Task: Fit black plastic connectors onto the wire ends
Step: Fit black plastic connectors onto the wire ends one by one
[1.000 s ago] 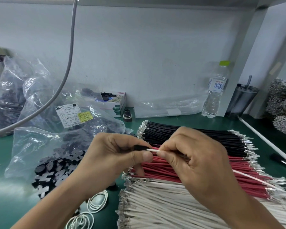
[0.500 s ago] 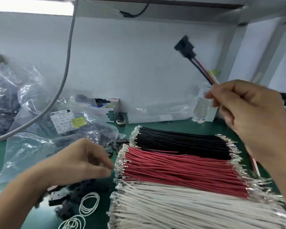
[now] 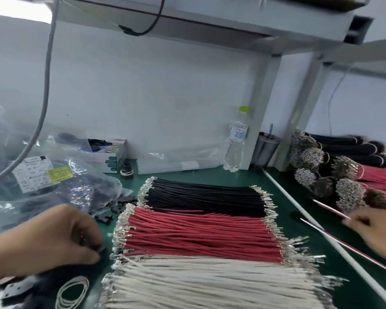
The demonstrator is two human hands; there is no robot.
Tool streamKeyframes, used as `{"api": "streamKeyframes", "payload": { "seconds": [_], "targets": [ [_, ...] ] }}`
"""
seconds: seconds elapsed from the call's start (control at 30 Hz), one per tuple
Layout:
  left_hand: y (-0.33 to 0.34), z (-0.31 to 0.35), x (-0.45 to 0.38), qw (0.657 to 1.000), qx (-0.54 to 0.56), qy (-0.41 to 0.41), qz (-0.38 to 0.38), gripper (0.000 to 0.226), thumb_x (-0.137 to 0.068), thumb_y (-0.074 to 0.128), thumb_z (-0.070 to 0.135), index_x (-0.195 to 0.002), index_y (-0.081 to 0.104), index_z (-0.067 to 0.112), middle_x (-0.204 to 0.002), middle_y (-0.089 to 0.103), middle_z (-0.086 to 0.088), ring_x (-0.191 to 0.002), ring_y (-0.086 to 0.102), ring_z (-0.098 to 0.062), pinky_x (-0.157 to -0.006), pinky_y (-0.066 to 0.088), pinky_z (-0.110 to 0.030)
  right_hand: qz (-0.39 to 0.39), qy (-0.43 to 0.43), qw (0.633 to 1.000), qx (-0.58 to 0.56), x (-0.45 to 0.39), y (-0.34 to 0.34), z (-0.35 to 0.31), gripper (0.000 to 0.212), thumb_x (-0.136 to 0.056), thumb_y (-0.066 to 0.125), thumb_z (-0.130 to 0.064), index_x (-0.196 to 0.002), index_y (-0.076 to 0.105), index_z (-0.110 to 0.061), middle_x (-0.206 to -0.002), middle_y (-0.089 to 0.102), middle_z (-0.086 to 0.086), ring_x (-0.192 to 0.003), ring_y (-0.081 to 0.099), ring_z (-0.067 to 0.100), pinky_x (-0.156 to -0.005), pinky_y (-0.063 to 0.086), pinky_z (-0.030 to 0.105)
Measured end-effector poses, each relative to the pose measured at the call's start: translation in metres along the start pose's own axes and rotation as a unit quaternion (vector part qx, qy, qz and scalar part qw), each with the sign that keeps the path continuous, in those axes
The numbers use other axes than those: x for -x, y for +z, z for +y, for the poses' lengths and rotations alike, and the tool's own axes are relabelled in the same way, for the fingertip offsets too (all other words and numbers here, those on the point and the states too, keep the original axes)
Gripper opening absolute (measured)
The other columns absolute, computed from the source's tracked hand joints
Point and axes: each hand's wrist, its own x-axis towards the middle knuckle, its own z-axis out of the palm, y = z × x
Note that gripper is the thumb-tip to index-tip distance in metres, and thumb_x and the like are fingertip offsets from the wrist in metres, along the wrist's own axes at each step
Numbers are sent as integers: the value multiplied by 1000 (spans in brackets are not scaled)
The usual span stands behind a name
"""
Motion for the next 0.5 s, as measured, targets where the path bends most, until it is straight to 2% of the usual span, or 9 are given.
{"api": "streamKeyframes", "payload": {
  "seconds": [0.03, 0.07, 0.13, 0.2, 0.23, 0.3, 0.37, 0.43, 0.5],
  "targets": [
    [1, -1, -1, 1000, 8, 2, 26, 67, -40, 67, 98, -87, 75, 51, -66, 72, 22, -52, 64, 2, -53, 55, -20, -33, 18, 999, 11, 12, 0, 6, 13, -83, 71, -52, -84, 61, -61, -61, 61, -32, -48, 56, -4, -47, 46, 27],
    [2, -2, -2, 998, 13, 7, 56, 67, -44, 67, 97, -91, 75, 50, -67, 72, 24, -51, 65, 4, -51, 54, -17, -66, 28, 997, 22, 15, 2, 3, 24, -83, 73, -43, -85, 60, -63, -61, 62, -30, -53, 58, -6, -50, 49, 29],
    [6, 2, -5, 992, 10, 20, 123, 58, -50, 77, 86, -97, 73, 52, -67, 69, 31, -49, 63, 9, -47, 48, -8, -114, 89, 989, 3, 12, 0, -11, 32, -82, 72, -37, -86, 58, -66, -63, 63, -27, -61, 61, -4, -59, 55, 32],
    [9, 6, -6, 980, 14, 17, 198, 53, -52, 84, 69, -101, 70, 54, -66, 67, 35, -49, 61, 12, -45, 45, -6, -105, 145, 984, -23, 9, -10, -21, 35, -79, 69, -34, -78, 59, -68, -68, 65, -27, -66, 62, -2, -64, 58, 33],
    [9, 8, -6, 974, 20, 11, 224, 52, -53, 86, 64, -102, 69, 55, -67, 67, 35, -51, 62, 12, -47, 45, -6, -68, 151, 986, -7, 15, -11, -25, 32, -77, 67, -34, -69, 61, -64, -74, 67, -27, -70, 64, 0, -68, 59, 34],
    [10, 15, -5, 963, 32, 7, 266, 46, -58, 91, 51, -99, 70, 56, -73, 69, 33, -59, 65, 11, -54, 45, -4, -19, 94, 995, 24, 28, -15, -40, 28, -76, 69, -37, -59, 58, -55, -86, 72, -21, -80, 67, 8, -77, 59, 38],
    [10, 23, -4, 951, 49, 20, 304, 41, -64, 92, 39, -95, 72, 56, -84, 71, 32, -67, 66, 9, -60, 44, -3, 5, -4, 998, 66, 42, -24, -66, 19, -77, 75, -41, -66, 64, -52, -88, 70, -20, -83, 67, 13, -79, 58, 40],
    [11, 31, -5, 938, 70, 43, 338, 36, -66, 93, 29, -90, 76, 50, -90, 71, 28, -74, 66, 6, -65, 44, -2, 56, -68, 995, 36, 47, -32, -113, 12, -79, 76, -42, -76, 68, -51, -86, 60, -26, -80, 62, 8, -73, 55, 34],
    [15, 35, -6, 924, 81, 59, 369, 35, -68, 93, 19, -87, 78, 44, -94, 70, 26, -79, 65, 5, -69, 44, -3, 80, -143, 986, -24, 56, -35, -176, 9, -80, 74, -42, -83, 71, -49, -88, 59, -30, -80, 57, -4, -69, 47, 21]
  ]
}}
